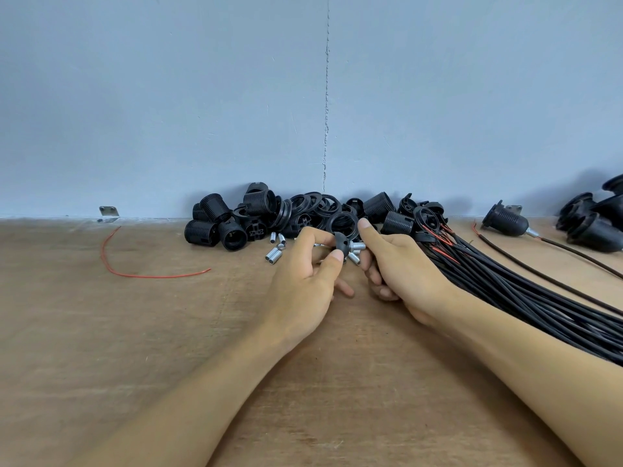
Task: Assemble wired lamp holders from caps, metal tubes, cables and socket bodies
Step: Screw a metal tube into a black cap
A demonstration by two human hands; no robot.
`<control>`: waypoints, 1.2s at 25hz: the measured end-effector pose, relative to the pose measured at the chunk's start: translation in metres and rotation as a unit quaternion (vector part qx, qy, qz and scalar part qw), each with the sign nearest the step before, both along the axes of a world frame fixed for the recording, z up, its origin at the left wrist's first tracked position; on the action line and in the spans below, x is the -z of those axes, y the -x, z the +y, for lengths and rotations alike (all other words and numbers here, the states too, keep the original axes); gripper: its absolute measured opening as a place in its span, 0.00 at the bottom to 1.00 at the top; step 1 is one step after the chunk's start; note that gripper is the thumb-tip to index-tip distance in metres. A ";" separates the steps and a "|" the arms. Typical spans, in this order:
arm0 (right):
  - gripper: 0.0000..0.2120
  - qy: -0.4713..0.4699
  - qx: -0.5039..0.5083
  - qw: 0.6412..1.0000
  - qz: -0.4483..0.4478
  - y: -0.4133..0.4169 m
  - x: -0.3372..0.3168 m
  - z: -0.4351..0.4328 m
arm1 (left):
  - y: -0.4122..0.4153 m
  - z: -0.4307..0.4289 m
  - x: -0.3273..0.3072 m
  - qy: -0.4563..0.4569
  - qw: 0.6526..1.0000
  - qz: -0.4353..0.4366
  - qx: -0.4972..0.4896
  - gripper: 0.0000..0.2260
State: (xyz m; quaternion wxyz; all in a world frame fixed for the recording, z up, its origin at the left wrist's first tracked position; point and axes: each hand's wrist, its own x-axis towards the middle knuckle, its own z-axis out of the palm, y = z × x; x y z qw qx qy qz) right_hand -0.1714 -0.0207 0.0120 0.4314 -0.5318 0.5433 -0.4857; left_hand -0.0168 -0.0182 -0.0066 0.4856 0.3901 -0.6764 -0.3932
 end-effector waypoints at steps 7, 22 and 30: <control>0.18 0.065 0.024 0.998 0.009 0.000 0.004 -0.002 | 0.002 -0.001 0.002 -0.006 1.000 0.008 -0.008 0.09; 0.20 0.048 -0.022 0.999 0.005 0.008 0.003 -0.003 | -0.002 -0.006 0.004 -0.032 0.999 -0.018 -0.005 0.16; 0.10 0.096 -0.041 0.994 0.037 0.014 0.006 -0.005 | -0.004 -0.007 0.003 -0.059 0.998 0.000 0.008 0.17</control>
